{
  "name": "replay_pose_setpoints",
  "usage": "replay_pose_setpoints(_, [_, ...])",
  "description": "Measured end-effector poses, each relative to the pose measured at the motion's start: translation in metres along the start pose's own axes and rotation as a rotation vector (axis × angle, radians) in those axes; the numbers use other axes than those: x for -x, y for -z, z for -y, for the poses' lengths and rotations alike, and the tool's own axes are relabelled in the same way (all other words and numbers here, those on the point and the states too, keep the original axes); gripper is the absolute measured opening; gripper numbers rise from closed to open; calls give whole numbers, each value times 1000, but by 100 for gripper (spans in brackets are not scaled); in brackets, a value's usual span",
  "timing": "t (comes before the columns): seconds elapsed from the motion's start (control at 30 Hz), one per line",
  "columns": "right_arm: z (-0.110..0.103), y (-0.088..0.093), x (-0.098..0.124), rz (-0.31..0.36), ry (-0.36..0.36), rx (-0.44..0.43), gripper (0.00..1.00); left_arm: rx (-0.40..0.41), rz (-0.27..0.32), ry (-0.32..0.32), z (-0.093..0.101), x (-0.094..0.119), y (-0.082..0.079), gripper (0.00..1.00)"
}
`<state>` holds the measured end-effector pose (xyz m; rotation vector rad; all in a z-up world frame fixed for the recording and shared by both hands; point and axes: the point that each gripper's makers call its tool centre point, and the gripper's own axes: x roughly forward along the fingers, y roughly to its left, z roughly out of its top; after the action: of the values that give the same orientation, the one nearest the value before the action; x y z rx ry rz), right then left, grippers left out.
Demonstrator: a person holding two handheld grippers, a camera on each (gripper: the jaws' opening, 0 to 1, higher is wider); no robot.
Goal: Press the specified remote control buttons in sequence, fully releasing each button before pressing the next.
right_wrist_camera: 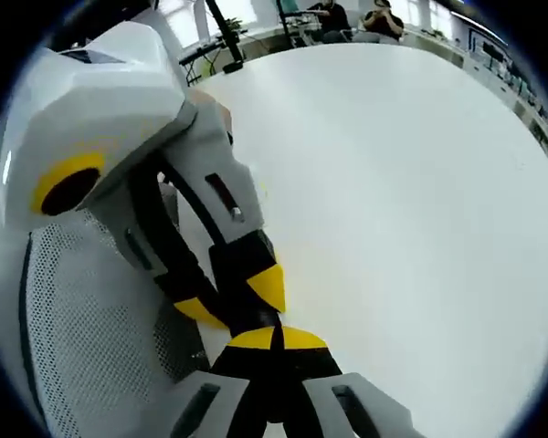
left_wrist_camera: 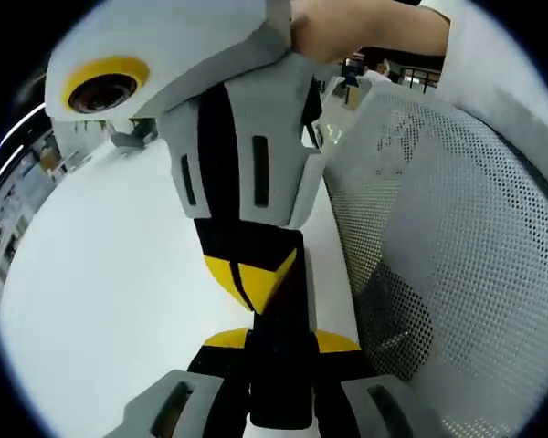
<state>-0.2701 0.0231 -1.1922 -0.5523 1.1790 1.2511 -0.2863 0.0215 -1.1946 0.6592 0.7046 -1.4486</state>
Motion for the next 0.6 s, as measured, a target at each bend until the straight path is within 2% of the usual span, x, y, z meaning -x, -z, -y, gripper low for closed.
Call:
replay_pose_setpoints(0.13, [-1, 2, 1, 31, 38, 3, 0, 1, 4, 0, 0, 0, 0, 23])
replay_pose_setpoints(0.23, [-2, 0, 3, 106, 85, 105, 0, 5, 9, 0, 0, 0, 0, 23])
replay_pose_setpoints(0.33, [-6, 2, 3, 129, 109, 145, 0, 3, 16, 8, 1, -1, -1, 23])
replay_pose_setpoints(0.43, [-17, -3, 5, 169, 80, 141, 0, 1, 9, 7, 1, -1, -1, 23])
replay_pose_setpoints(0.5, [-22, -6, 5, 174, 72, 166, 0, 2, 10, 7, 1, -1, -1, 23])
replay_pose_setpoints(0.57, [-25, -1, 1, 129, 60, 189, 0, 5, 15, 7, 1, -1, 0, 23])
replay_pose_setpoints(0.6, [-22, -5, 2, 142, 83, 223, 0, 6, 18, 6, 1, -2, 0, 23])
